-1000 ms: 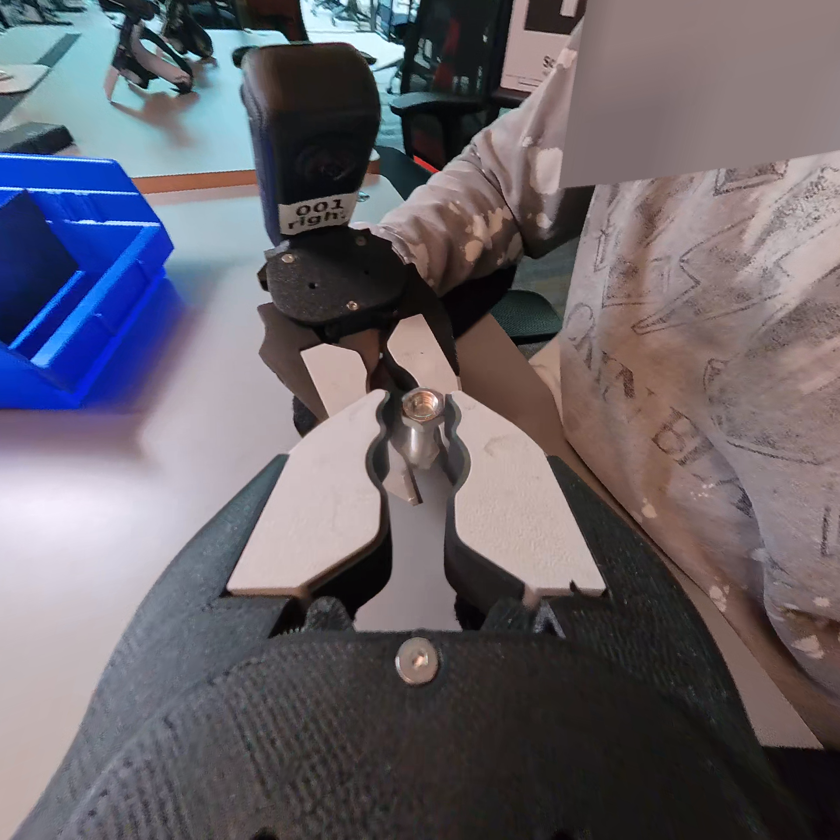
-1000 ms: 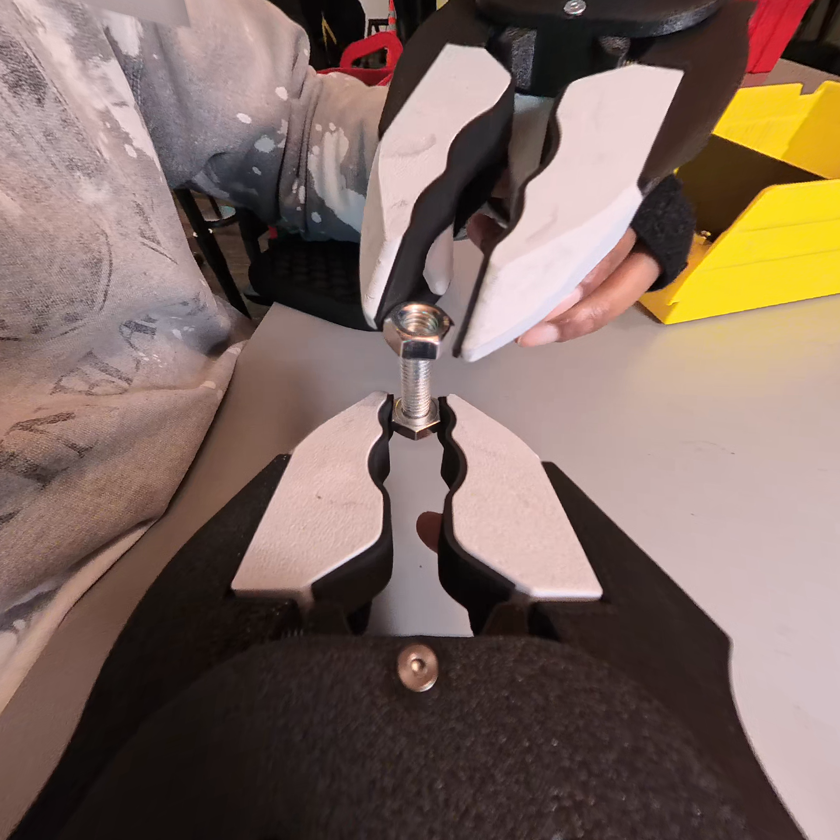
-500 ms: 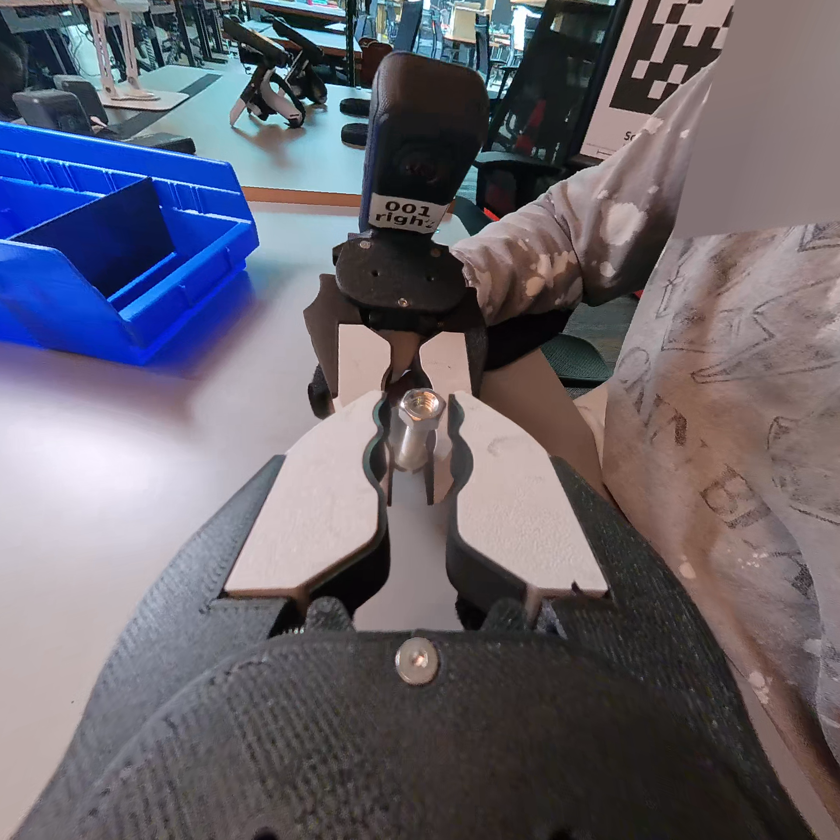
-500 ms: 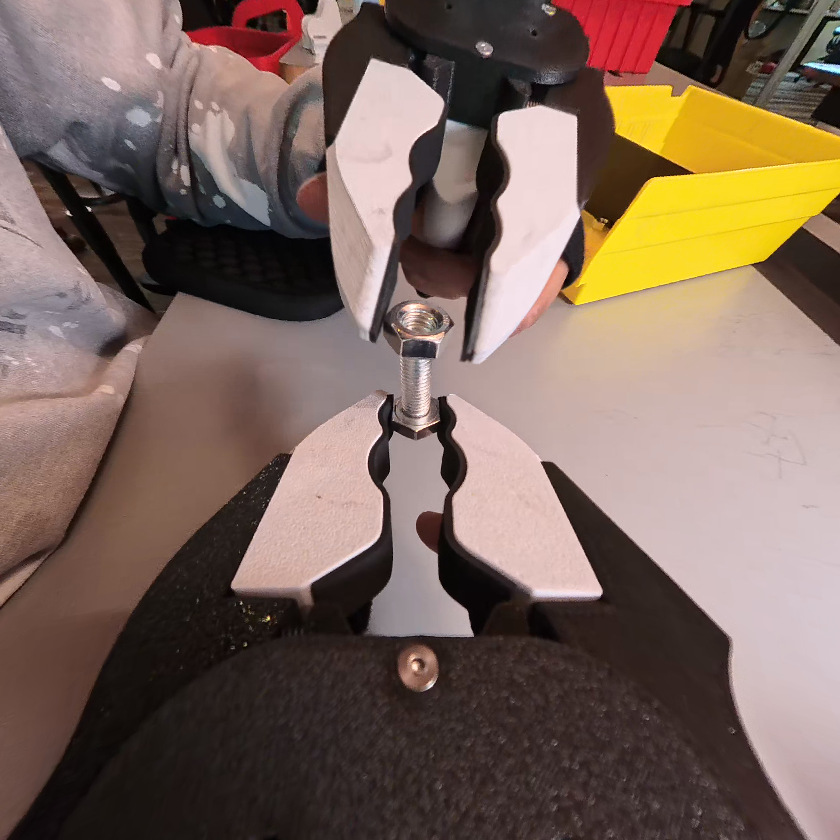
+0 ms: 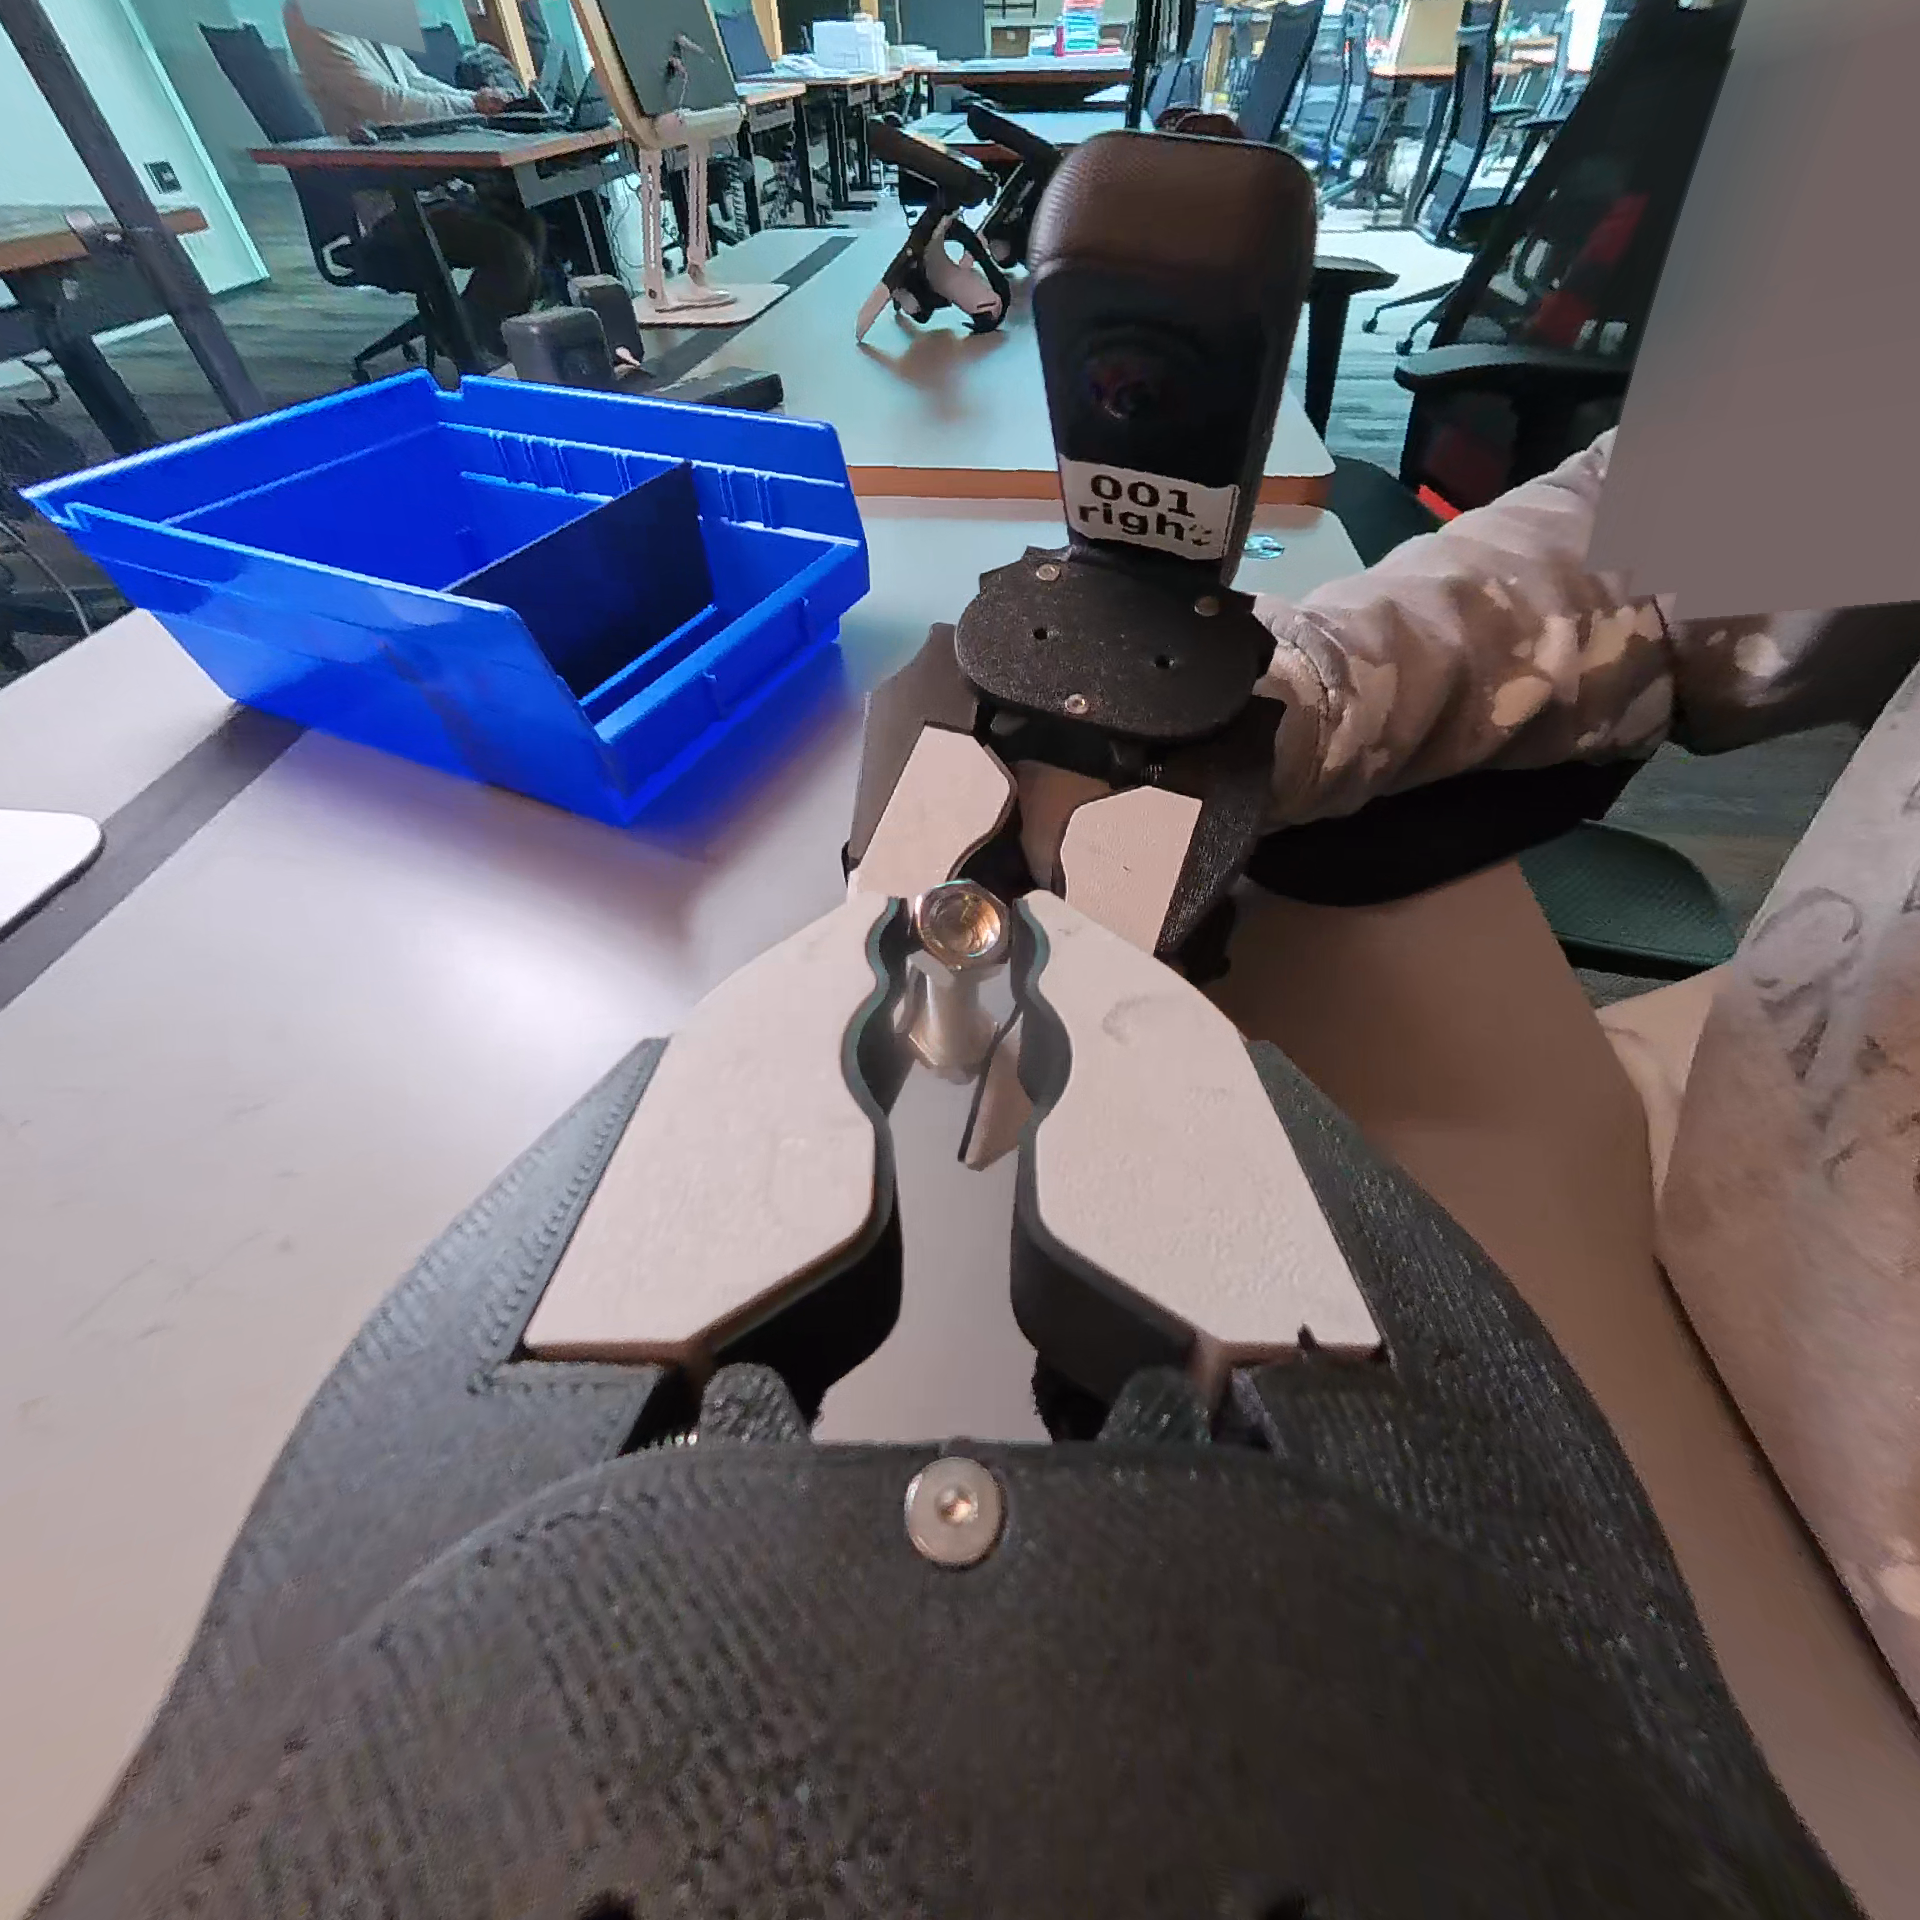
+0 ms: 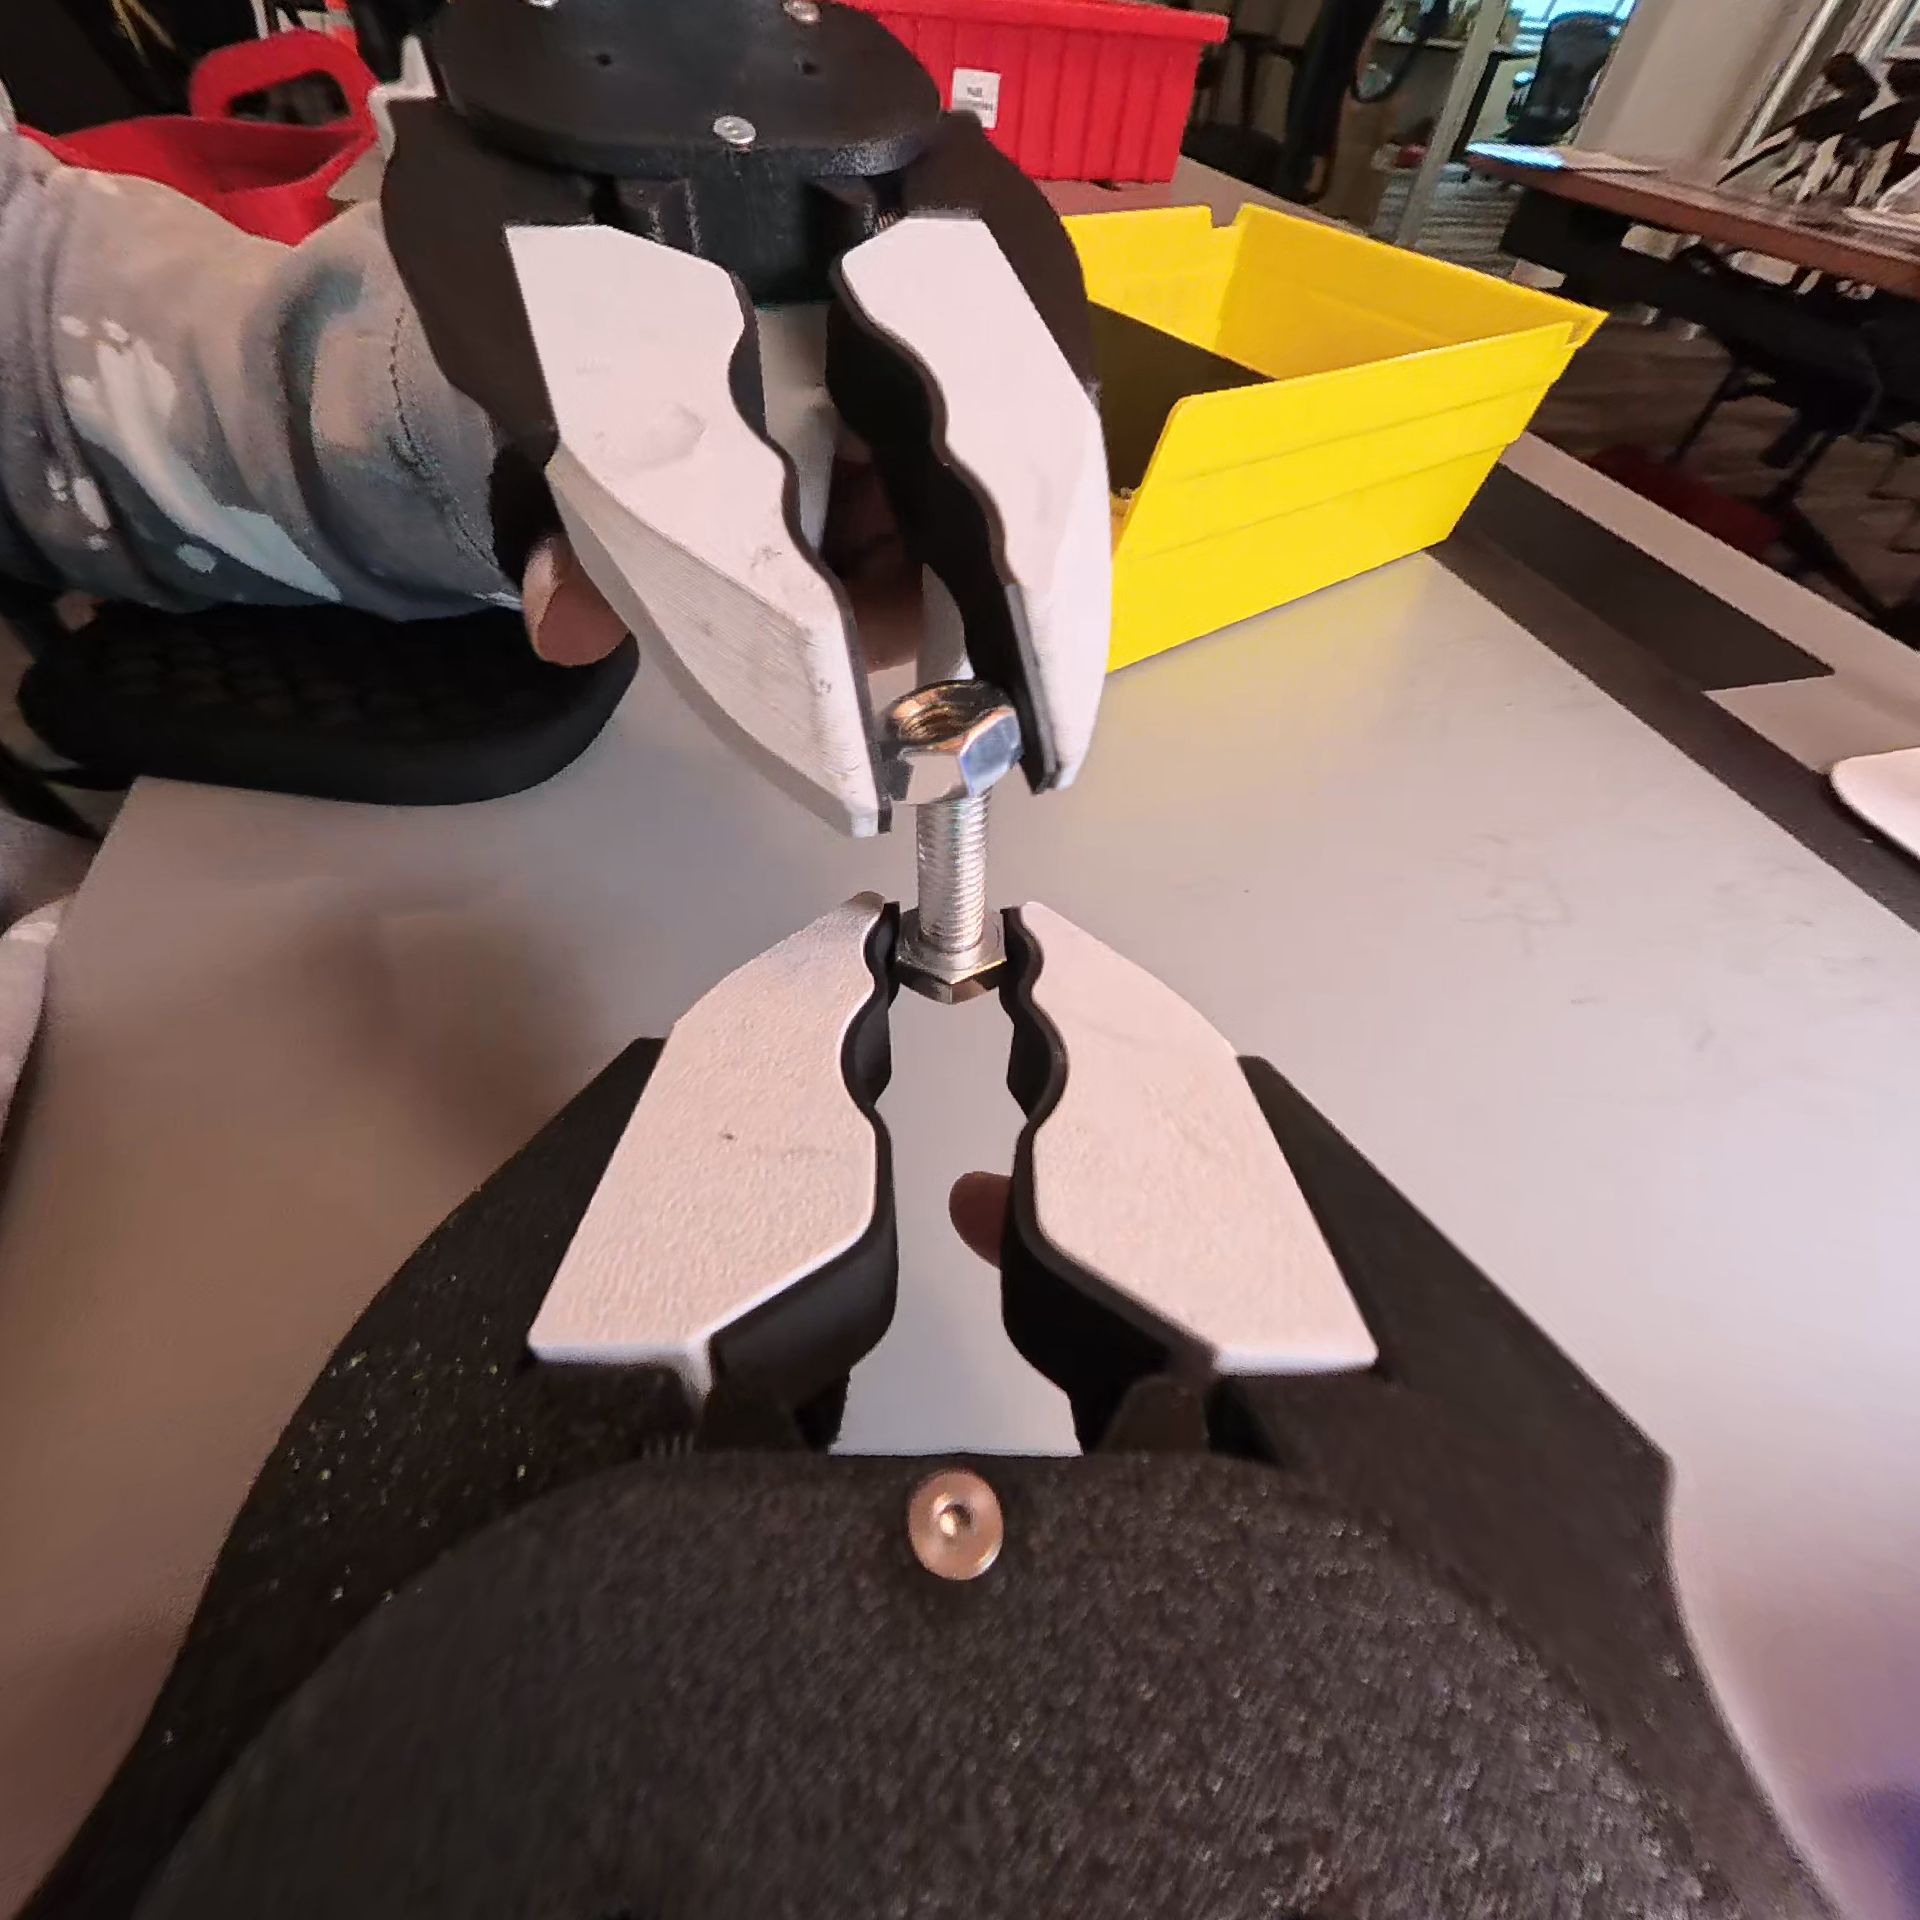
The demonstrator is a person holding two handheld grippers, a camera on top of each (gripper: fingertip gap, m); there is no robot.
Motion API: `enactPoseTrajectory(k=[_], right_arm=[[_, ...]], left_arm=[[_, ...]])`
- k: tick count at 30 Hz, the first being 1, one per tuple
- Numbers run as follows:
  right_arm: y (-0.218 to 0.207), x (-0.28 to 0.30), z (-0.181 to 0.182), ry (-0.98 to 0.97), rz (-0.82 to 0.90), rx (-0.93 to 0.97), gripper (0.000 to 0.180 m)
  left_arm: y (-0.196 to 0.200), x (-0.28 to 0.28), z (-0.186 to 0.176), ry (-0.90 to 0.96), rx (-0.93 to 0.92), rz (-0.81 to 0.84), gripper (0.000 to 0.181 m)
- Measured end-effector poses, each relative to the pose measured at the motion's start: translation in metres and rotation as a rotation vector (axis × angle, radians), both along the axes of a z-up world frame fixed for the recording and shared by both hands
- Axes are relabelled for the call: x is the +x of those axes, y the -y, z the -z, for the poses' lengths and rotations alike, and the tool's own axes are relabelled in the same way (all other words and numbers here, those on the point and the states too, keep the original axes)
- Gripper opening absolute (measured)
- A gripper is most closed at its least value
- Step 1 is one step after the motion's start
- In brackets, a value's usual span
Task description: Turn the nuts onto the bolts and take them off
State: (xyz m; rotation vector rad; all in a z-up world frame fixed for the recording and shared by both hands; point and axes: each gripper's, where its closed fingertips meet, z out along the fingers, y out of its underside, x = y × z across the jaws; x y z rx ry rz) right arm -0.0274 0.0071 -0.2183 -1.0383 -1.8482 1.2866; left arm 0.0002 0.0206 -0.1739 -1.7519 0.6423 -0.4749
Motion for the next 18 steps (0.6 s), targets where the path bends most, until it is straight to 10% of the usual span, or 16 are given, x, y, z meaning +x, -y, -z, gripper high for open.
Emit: enactPoseTrajectory(k=[18], right_arm=[[0.003,-0.001,0.022,0.051,0.011,0.253,0.018]], left_arm=[[0.015,-0.001,0.024,-0.103,-0.283,0.075,0.02]])
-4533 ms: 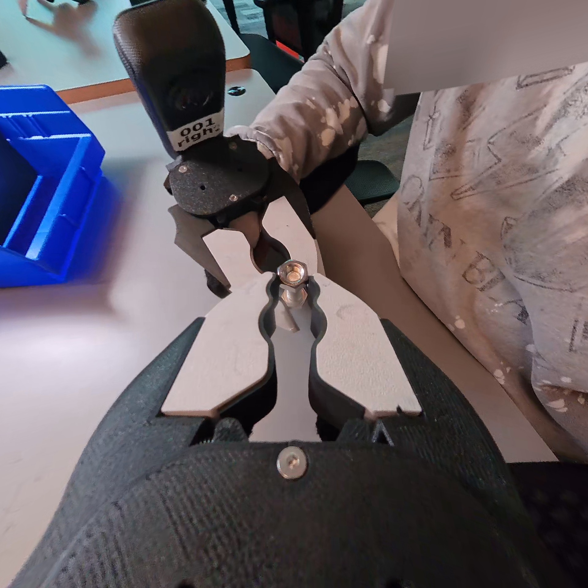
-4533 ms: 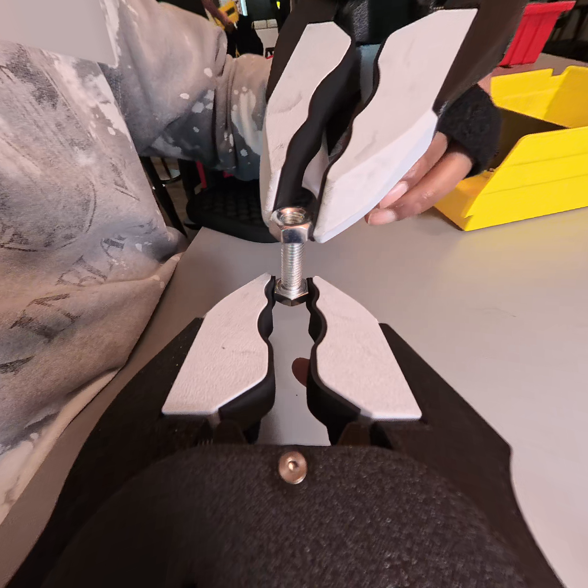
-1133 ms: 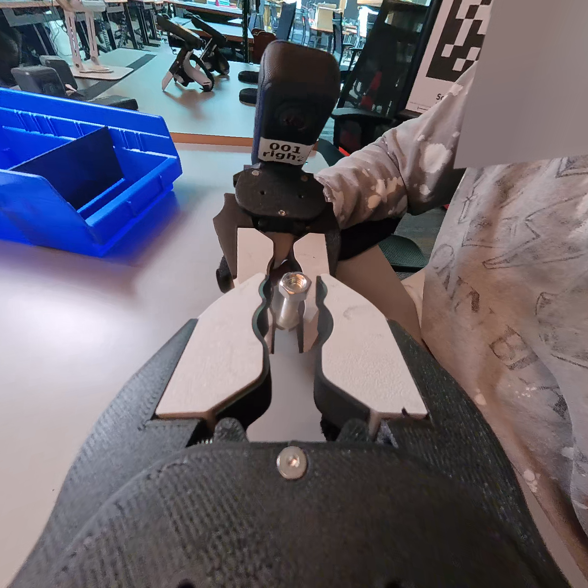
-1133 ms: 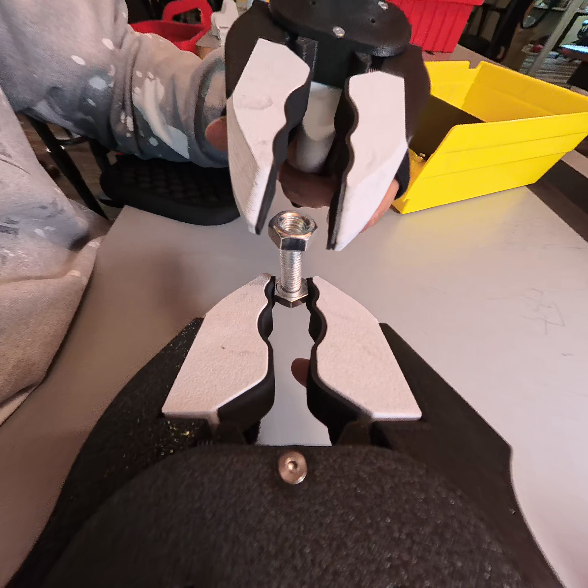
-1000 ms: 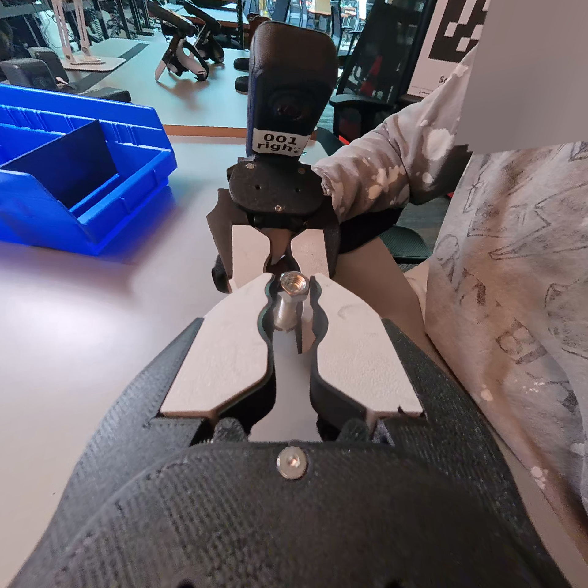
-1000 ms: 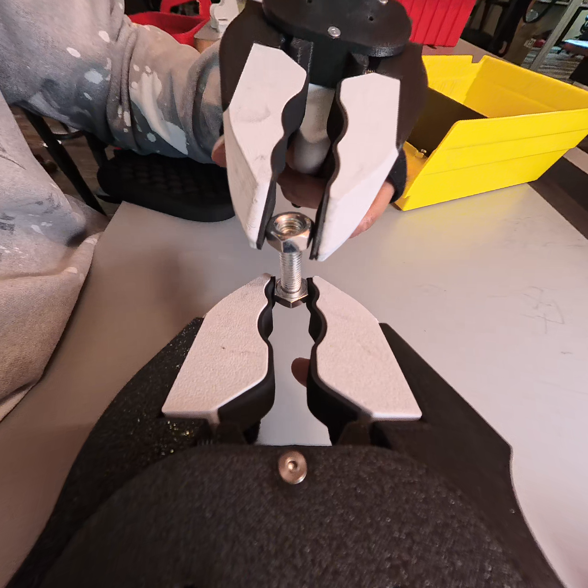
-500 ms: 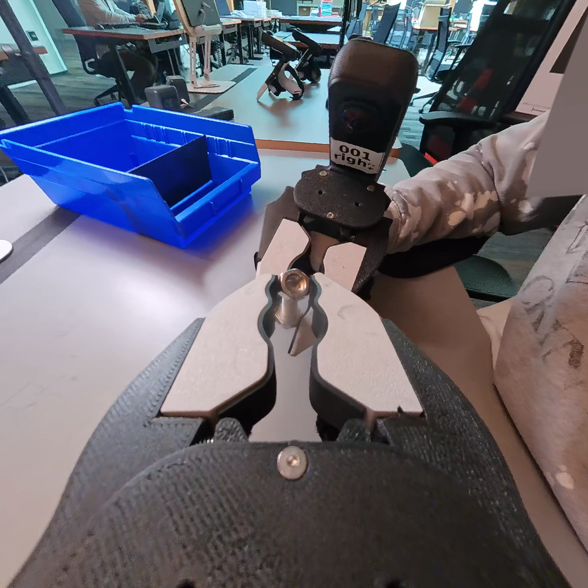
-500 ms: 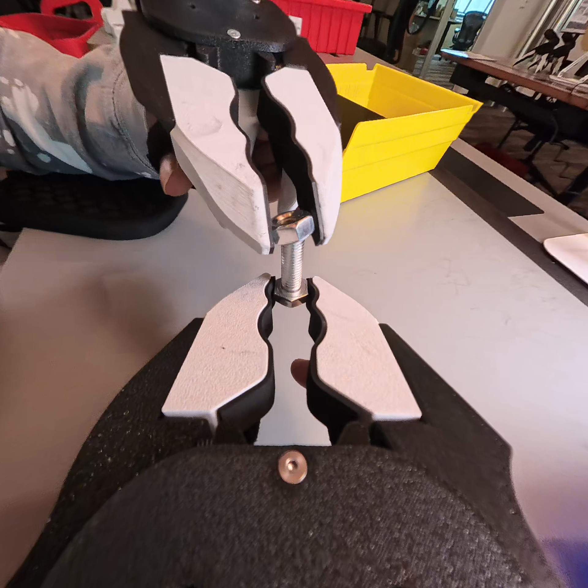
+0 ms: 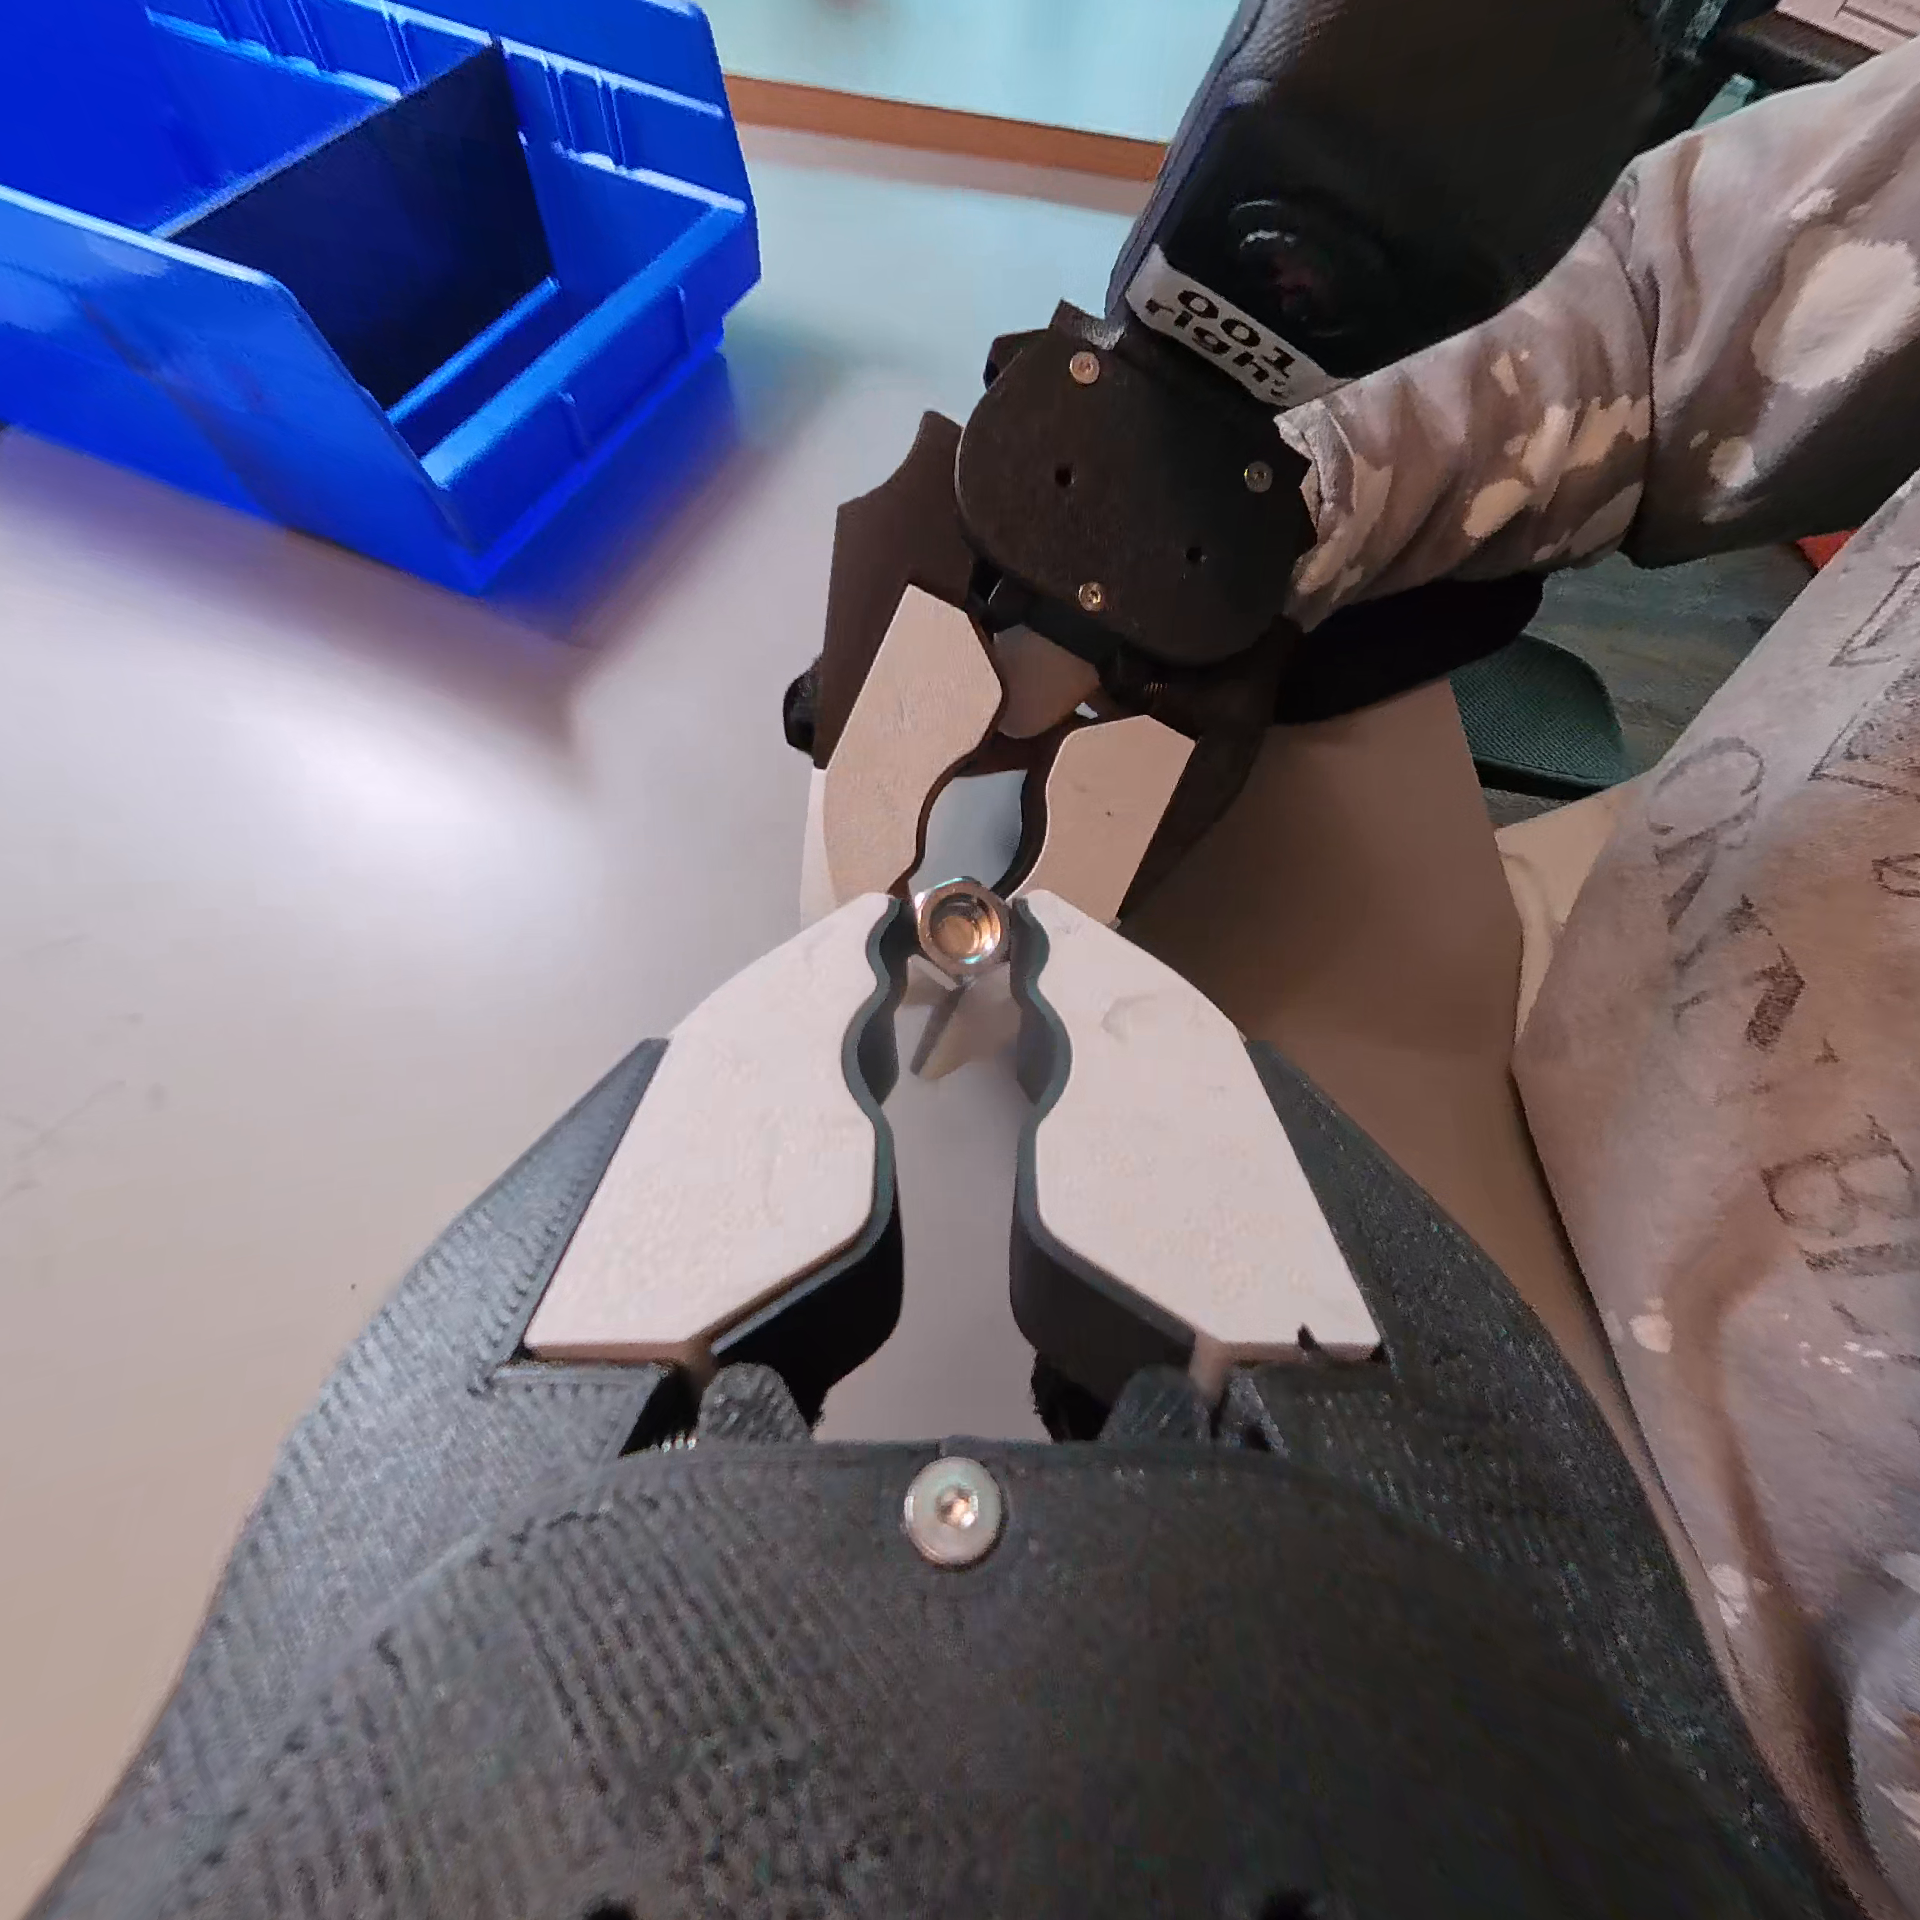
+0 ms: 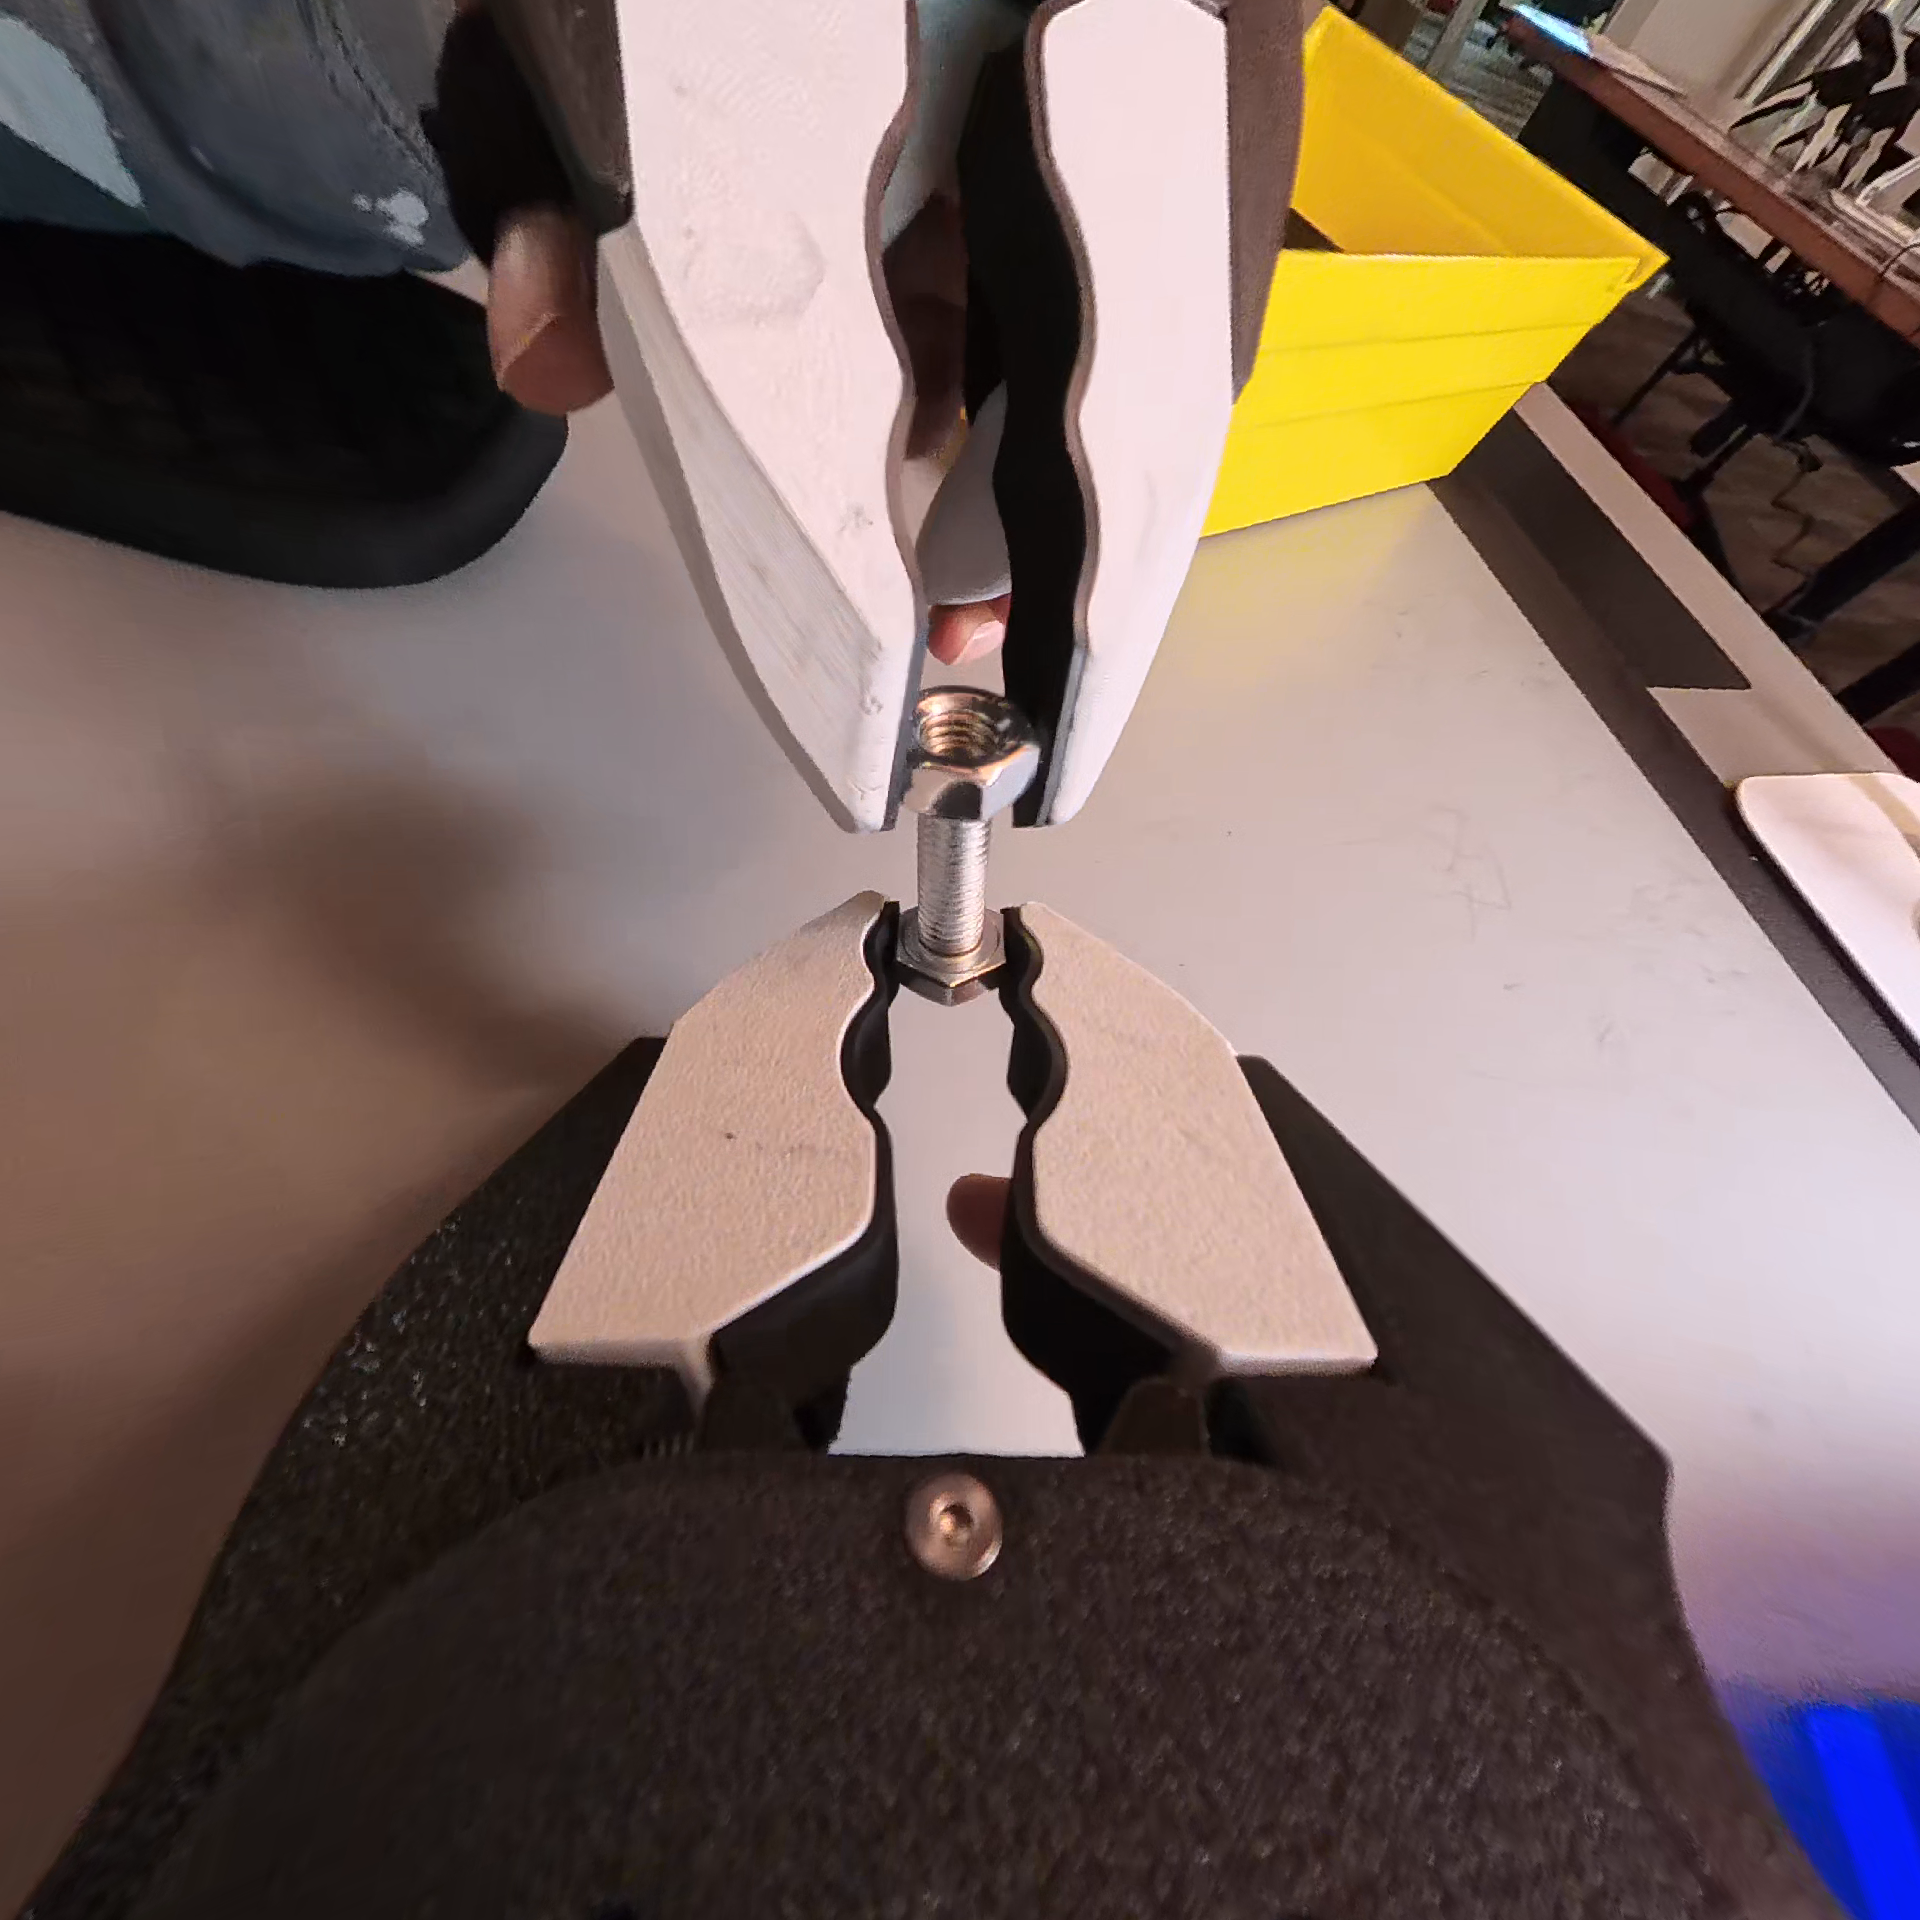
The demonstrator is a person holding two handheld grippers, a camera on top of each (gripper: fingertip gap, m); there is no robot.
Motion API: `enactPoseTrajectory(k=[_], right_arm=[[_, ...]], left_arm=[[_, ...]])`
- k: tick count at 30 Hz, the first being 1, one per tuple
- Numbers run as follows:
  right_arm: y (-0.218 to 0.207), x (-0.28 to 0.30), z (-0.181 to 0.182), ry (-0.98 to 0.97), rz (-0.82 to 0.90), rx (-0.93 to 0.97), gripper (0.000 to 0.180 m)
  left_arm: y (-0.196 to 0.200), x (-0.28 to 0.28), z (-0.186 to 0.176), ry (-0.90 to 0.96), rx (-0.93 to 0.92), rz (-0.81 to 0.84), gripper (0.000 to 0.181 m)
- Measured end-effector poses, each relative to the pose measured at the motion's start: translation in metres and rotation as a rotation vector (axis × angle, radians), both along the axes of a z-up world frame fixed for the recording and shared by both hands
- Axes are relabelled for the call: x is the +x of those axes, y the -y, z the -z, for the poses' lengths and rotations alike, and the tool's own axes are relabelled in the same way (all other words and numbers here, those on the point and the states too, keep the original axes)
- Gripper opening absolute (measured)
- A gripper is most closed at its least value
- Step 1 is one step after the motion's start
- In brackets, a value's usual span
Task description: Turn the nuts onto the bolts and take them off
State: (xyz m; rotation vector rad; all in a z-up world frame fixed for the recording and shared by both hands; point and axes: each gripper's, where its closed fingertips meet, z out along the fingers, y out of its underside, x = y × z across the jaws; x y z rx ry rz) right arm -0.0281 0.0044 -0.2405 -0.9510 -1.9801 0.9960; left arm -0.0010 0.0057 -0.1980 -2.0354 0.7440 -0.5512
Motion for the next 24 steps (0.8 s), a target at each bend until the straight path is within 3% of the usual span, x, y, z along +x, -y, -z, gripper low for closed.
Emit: enactPoseTrajectory(k=[24], right_arm=[[0.026,0.009,0.0,0.04,-0.144,-0.152,0.018]], left_arm=[[0.015,0.009,-0.001,0.101,-0.088,0.14,0.02]])
